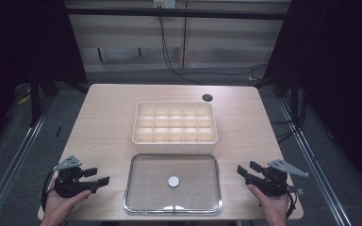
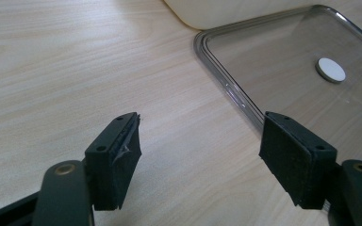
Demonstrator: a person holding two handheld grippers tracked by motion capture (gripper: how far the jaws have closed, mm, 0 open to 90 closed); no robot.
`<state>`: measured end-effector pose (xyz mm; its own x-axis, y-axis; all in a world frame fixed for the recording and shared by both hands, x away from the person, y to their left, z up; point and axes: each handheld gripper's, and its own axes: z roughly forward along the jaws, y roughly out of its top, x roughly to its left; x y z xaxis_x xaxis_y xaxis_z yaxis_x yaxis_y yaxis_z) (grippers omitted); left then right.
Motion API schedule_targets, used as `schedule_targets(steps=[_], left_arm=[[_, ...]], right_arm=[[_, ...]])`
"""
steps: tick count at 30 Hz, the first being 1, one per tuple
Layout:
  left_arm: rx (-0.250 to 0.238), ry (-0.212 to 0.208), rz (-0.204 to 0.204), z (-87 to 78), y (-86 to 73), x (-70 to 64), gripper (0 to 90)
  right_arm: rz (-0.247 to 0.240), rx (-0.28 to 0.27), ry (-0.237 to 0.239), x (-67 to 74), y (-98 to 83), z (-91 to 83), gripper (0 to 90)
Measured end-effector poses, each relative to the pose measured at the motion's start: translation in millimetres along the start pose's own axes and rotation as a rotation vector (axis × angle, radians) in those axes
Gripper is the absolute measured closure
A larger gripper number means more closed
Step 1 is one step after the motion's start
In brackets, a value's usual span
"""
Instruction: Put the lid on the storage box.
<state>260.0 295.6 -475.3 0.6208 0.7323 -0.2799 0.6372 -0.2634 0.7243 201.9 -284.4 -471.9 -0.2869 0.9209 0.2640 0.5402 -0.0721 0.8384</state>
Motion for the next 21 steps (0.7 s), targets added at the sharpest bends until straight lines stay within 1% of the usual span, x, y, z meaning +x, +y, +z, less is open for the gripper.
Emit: schedule_targets(steps=[2, 3, 4, 6, 9, 10, 12, 13, 17, 18, 19, 20, 21], left_arm=[[0.000, -0.006, -0.004, 0.0, 0.1, 0.3, 30.4], [0.007, -0.010, -0.011, 0.8, -0.3, 0.3, 30.1], [0.007, -0.010, -0.011, 0.8, -0.3, 0.3, 29.8], [0.020, -0.024, -0.016, 1.7, -1.0, -0.2, 30.2], [0.035, -0.020, 0.002, 1.9, -2.0, -5.0, 29.6], [0.040, -0.022, 0.001, 1.4, -2.6, -6.3, 29.5], [0.043, -0.021, -0.002, 1.4, -3.3, -8.9, 29.5], [0.044, -0.020, -0.002, 1.5, -3.1, -9.3, 29.2], [0.042, -0.017, -0.003, 2.8, -2.3, -10.2, 29.1], [0.047, -0.023, -0.003, 3.7, -1.9, -10.2, 30.1], [0.047, -0.022, -0.004, 5.1, -1.0, -10.5, 30.7], [0.047, -0.032, -0.003, 6.8, 1.8, -10.8, 31.7], [0.047, -0.032, -0.003, 6.8, 1.8, -10.8, 32.6]], right_arm=[[0.004, 0.014, -0.002, 0.8, 0.1, -0.2, 39.5], [0.008, 0.033, 0.001, 1.4, 0.2, -0.2, 39.7], [0.008, 0.033, 0.001, 1.4, 0.2, -0.2, 39.7], [0.006, 0.058, 0.007, 2.6, -0.2, 0.4, 39.3], [-0.032, 0.066, 0.010, 9.1, -0.1, 0.9, 41.5], [-0.045, 0.075, 0.013, 14.8, -0.1, 2.0, 40.4], [-0.060, 0.088, 0.021, 19.1, -0.1, 3.0, 39.6], [-0.055, 0.094, 0.025, 21.4, 0.1, 3.4, 39.2], [-0.065, 0.097, 0.030, 24.1, 0.8, 3.9, 39.2], [-0.055, 0.104, 0.038, 24.6, 1.4, 4.3, 39.1], [-0.046, 0.126, 0.043, 25.2, 2.6, 4.4, 39.2], [-0.049, 0.130, 0.039, 25.8, 3.5, 4.4, 39.1], [-0.045, 0.136, 0.045, 26.7, 4.6, 4.4, 39.1]])
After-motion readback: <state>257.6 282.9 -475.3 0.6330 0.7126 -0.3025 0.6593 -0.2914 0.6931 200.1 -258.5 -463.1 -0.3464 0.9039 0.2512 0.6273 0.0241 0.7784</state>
